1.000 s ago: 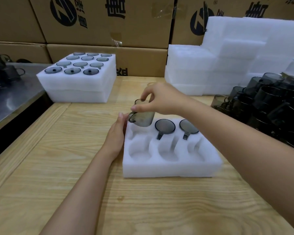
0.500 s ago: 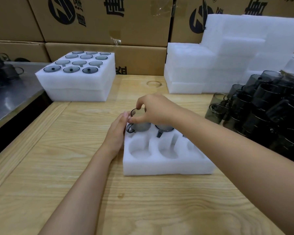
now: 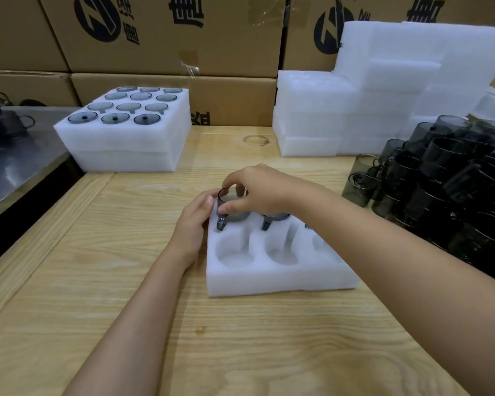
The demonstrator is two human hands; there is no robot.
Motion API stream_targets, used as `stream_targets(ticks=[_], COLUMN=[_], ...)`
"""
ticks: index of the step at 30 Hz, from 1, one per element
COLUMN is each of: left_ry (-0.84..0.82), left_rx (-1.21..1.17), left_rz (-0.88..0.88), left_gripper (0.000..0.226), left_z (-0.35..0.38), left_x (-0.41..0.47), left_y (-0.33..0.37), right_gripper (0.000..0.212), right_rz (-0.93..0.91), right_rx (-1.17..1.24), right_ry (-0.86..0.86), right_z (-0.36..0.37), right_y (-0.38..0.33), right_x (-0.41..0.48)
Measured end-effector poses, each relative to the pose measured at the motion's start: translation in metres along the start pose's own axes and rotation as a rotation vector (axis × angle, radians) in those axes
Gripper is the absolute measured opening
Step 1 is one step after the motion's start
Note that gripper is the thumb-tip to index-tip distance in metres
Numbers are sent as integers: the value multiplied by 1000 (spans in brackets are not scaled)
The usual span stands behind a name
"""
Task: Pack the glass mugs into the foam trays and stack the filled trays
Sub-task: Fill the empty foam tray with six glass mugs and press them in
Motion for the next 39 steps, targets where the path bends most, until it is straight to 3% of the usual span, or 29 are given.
stream_targets(ticks=[3, 7, 11, 18, 22, 24, 27, 29, 32, 39], left_ry=[-4, 25, 2, -46, 13, 29, 35, 36, 28, 39], left_rx=[23, 39, 59, 60, 31, 27, 7, 11, 12, 16], left_rz=[4, -22, -18, 21, -7, -16, -40, -45, -39, -45], left_gripper=[42, 46, 32, 31, 32, 28, 32, 34, 33, 33], left_z=[1, 2, 0, 3, 2, 1, 2, 1, 0, 1], left_x=[0, 0, 1, 0, -1, 0, 0, 0, 0, 1], left_y=[0, 1, -1, 3, 2, 0, -1, 0, -1, -1], right_gripper=[57, 60, 56, 74, 55, 40, 32, 34, 34, 17], right_rz=[-15, 68, 26, 27, 9, 81, 366, 609, 873, 842], right_rx=[-63, 64, 14, -103, 181, 257, 79, -39, -98, -116], right_ry=[20, 36, -38, -8, 111, 314, 570, 496, 211, 273], right_z=[12, 29, 39, 57, 45, 24, -11, -24, -21, -9], right_y=[-5, -1, 2, 2, 7, 22, 68, 98, 122, 123], right_x=[-2, -11, -18, -23, -28, -34, -46, -55, -66, -75])
Point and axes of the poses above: each hand's wrist, its own x-axis towards the middle knuckle, its own z-axis out of the palm, y = z × x, the point moved 2 cm from there along x, towards the middle knuckle, and after that the axes turned 1 degree about z, right-handed, at the moved point
